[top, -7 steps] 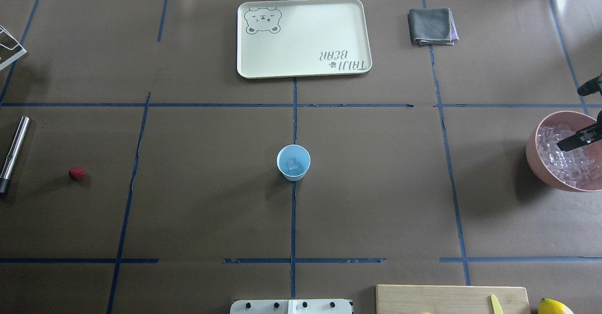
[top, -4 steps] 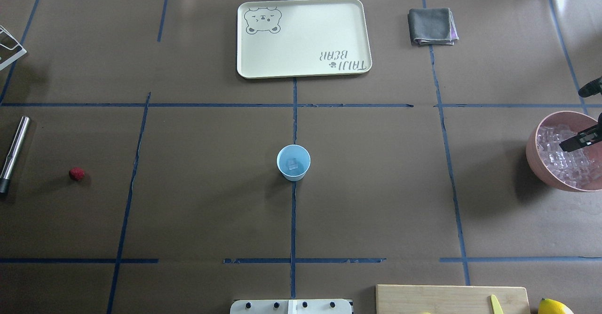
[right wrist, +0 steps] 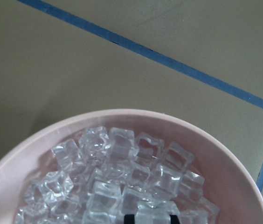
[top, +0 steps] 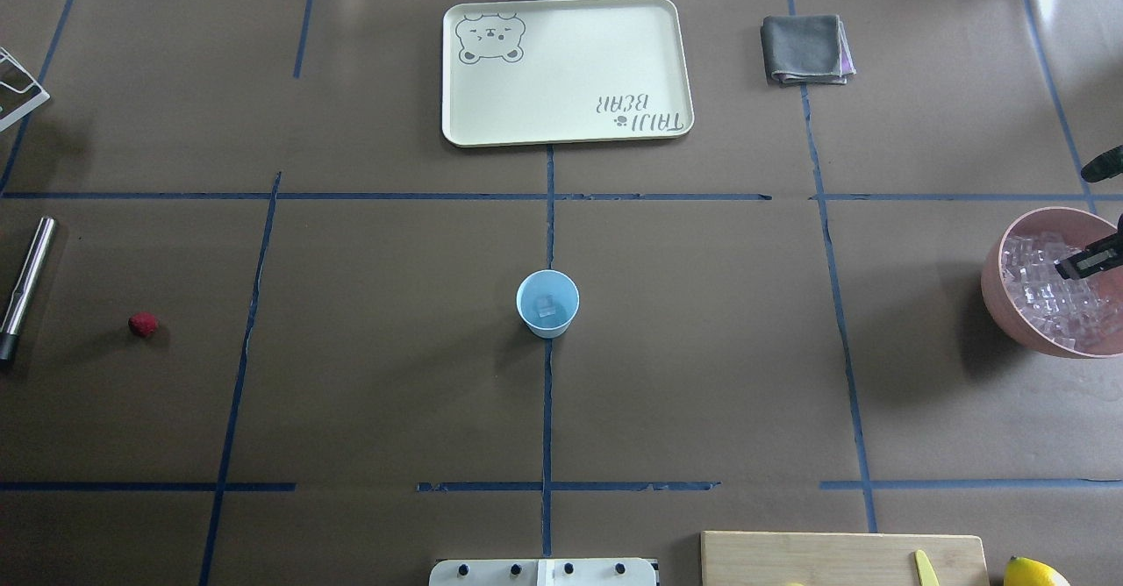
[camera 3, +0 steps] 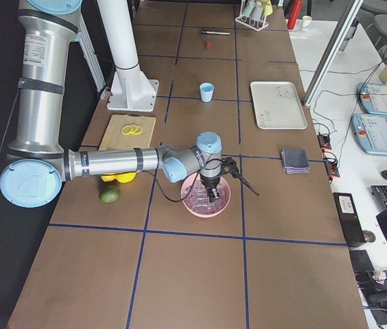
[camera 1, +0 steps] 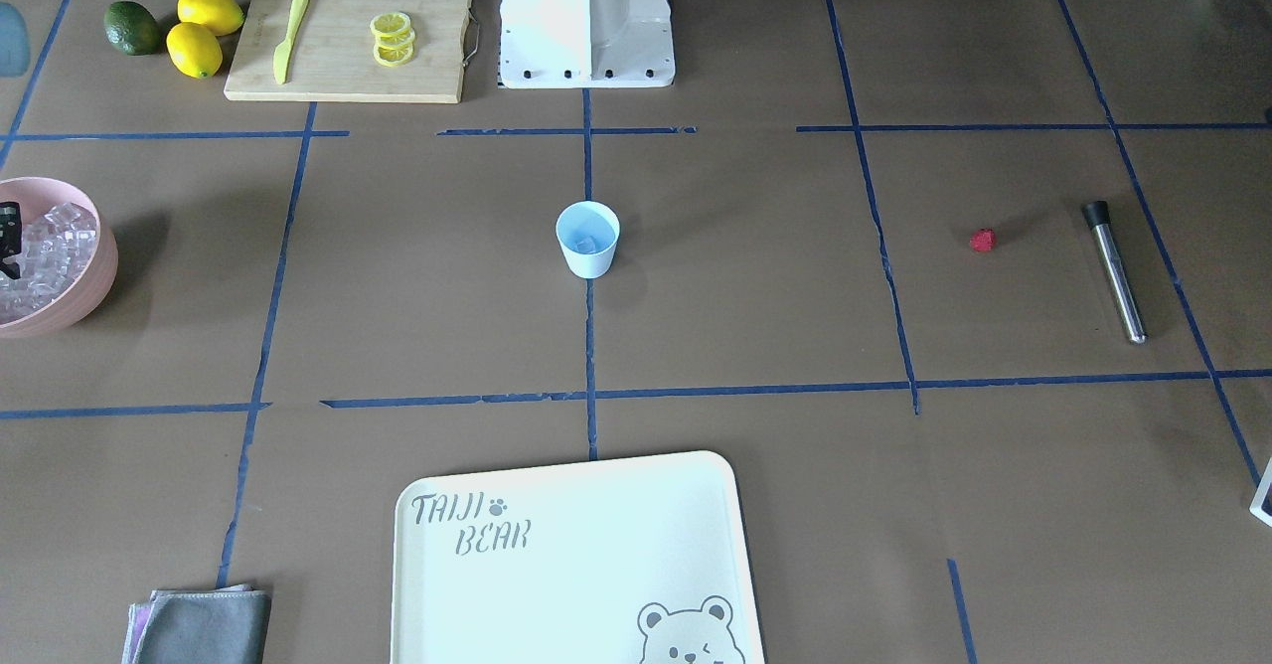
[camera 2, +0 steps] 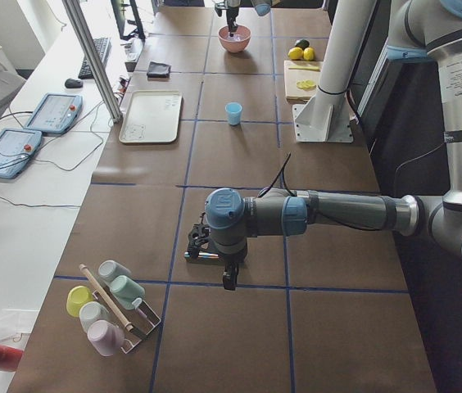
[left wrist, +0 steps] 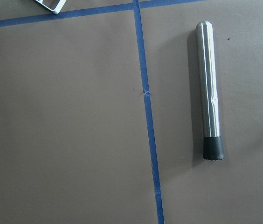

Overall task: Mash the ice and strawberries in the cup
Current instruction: 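Grasp a third ice cube with the right gripper and lift it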

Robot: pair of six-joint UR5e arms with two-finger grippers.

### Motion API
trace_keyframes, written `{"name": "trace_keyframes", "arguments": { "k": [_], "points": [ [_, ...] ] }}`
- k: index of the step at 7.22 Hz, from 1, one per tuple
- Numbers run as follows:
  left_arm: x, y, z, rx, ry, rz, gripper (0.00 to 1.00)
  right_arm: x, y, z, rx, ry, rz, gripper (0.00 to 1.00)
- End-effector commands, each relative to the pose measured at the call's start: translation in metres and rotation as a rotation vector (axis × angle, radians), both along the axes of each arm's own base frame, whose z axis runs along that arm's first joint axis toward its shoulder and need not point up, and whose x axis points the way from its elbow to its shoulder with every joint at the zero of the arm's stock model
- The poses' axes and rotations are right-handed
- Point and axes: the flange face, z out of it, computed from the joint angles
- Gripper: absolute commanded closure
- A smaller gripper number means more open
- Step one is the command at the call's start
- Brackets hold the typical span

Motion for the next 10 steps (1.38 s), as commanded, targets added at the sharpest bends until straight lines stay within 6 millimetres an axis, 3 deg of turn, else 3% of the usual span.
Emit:
{"name": "trace_keyframes", "arguments": {
  "k": [1,3,4,5,8,10],
  "points": [
    [0.000,0.000,0.000,0.001,0.000,0.000,0.00,0.016,-0.003,-0.057,-0.017,-0.047,0.024,0.97],
    [0.000,0.000,-0.001,0.005,0.003,0.001,0.00,0.007,-0.021,-0.160,-0.050,-0.060,0.078,1.00],
    [0.000,0.000,-0.001,0.004,0.003,0.000,0.00,-0.014,-0.035,-0.201,-0.089,-0.098,0.145,1.00],
    [0.000,0.000,-0.001,0.004,0.003,0.000,0.00,-0.051,-0.038,-0.231,-0.113,-0.133,0.162,1.00],
    [0.000,-0.001,-0.003,0.007,0.003,0.000,0.00,-0.189,-0.028,-0.323,-0.202,-0.203,0.248,1.00],
    [0.000,-0.001,-0.003,0.007,0.003,0.000,0.00,-0.271,-0.018,-0.374,-0.212,-0.222,0.287,1.00]
  ]
}}
